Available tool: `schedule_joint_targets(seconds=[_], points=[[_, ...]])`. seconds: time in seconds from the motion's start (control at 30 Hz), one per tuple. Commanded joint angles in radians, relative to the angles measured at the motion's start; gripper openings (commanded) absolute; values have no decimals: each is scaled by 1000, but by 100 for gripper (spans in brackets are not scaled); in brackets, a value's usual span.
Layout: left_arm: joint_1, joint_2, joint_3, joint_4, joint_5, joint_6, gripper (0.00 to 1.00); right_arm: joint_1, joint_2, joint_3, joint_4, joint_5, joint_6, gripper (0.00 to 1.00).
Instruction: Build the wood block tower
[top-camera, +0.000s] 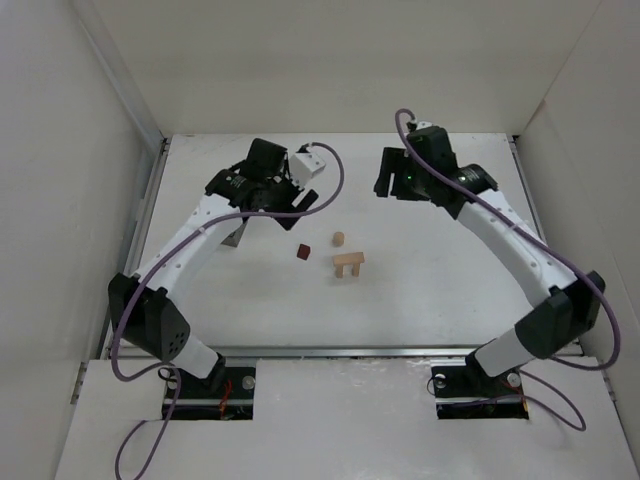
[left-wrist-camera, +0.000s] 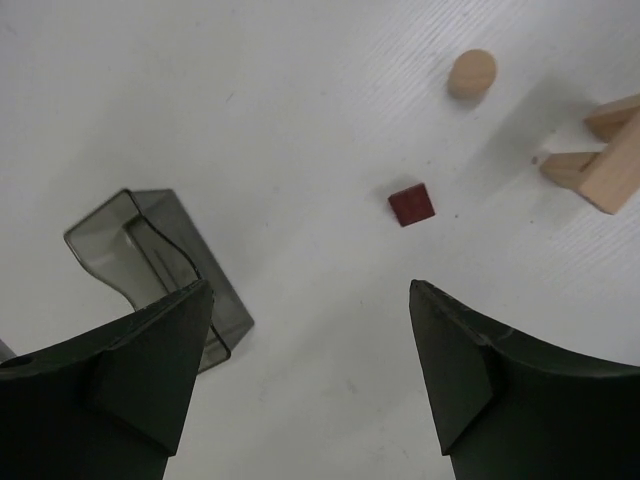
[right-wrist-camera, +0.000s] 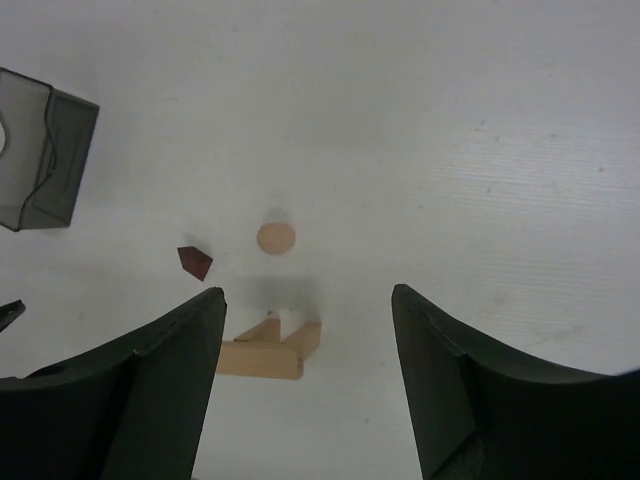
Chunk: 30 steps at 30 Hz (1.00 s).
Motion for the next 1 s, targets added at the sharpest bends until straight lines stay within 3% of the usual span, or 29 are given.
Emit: schedule_joint_targets(seconds=[0.0,0.2,0.47,0.7,0.97], points=[[86,-4,-76,54,6,-71,77,50,107,8,84,-53,115,73],[220,31,-135,75,66,-120,76,118,371,184,13,-64,151,73],[262,11,-206,126,44,-120,76,168,689,389,-149,36,88,73],[281,31,-206,135,54,-120,76,199,781,400,-171,47,10,68],[282,40,-197,135,64,-120,76,208,813,400,-180,38,-10,48]])
